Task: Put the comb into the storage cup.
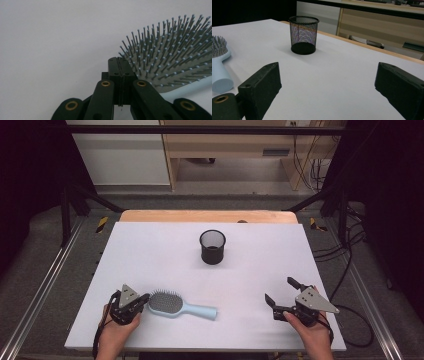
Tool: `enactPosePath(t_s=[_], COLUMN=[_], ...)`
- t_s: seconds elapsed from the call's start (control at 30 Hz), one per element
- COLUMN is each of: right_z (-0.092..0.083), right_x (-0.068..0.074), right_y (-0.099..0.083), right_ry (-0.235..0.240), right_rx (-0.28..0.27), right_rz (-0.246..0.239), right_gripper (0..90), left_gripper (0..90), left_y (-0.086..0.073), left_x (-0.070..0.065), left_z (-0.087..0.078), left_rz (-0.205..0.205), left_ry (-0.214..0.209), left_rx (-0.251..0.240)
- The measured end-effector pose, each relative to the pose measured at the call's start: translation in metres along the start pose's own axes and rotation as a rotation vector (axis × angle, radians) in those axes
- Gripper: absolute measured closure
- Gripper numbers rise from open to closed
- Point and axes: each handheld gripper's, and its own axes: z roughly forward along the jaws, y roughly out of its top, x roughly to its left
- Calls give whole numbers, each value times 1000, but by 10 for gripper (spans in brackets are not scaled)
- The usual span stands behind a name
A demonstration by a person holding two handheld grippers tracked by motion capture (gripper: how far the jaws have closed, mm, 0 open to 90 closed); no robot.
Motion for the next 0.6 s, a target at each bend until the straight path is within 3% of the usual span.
enactPosePath(t_s=[0.27,0.6], right_z=[1,0], right_x=[1,1], right_y=[0,0], right_ry=[2,-2], right_rx=[4,11], right_rz=[-5,5], right_gripper=[68,69], left_gripper=[898,898], left_y=[5,18], left_x=[-10,-32], left_z=[6,21], left_rz=[-4,21], left_ry=[-16,-40], left_rx=[-3,0])
